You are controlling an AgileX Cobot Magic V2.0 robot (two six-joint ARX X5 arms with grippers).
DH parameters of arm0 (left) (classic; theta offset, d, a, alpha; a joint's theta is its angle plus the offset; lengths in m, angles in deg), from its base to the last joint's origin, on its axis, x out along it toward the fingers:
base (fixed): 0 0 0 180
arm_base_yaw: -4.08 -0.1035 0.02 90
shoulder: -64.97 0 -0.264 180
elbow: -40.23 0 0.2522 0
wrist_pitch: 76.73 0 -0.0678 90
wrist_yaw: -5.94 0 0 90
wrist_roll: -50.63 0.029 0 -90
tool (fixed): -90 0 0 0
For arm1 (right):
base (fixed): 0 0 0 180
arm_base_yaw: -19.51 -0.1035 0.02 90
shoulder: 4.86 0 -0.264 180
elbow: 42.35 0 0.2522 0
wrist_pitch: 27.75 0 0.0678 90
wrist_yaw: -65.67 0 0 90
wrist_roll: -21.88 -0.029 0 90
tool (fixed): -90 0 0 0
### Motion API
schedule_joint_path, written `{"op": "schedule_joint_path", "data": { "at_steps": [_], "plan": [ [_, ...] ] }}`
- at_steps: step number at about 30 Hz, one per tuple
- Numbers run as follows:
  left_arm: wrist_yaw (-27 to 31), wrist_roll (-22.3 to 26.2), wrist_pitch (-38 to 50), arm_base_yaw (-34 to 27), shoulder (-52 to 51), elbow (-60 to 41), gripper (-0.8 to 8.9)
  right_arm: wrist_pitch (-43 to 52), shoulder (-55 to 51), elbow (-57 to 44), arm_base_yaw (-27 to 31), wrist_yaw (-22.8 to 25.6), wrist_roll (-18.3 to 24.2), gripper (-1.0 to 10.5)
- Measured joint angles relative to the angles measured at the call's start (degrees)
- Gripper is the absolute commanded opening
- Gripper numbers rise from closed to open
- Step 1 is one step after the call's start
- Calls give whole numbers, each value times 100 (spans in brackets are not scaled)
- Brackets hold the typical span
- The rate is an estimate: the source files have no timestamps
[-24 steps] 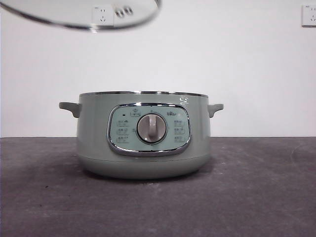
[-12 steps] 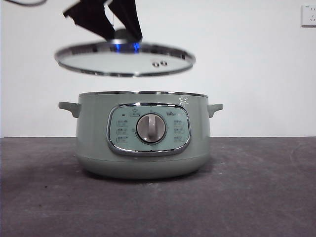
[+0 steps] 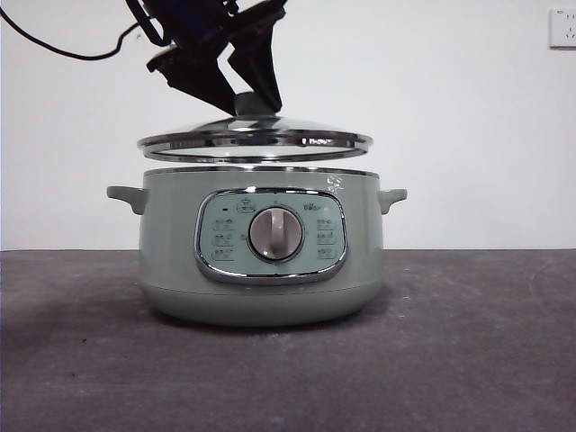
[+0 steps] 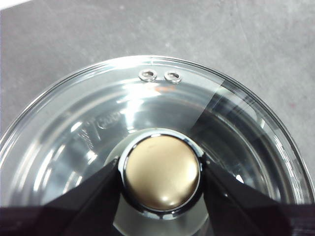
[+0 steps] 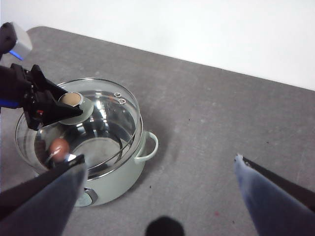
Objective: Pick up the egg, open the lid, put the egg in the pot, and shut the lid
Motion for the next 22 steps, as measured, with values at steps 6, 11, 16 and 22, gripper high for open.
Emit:
{"op": "schedule_joint_path", "data": {
  "at_steps": [6,11,16,22],
  "plan": [
    [15,0,0,35,98,0,-9,-15,13,0,0,0,0,503],
    [13,0,37,44,142,0,-9,-13,15,0,0,0,0,503],
    [9,2,37,44,326,0,-9,-15,15,0,0,0,0,503],
    [13,0,61,46,352,17,-9,-20,15,0,0,0,0,503]
  ]
}}
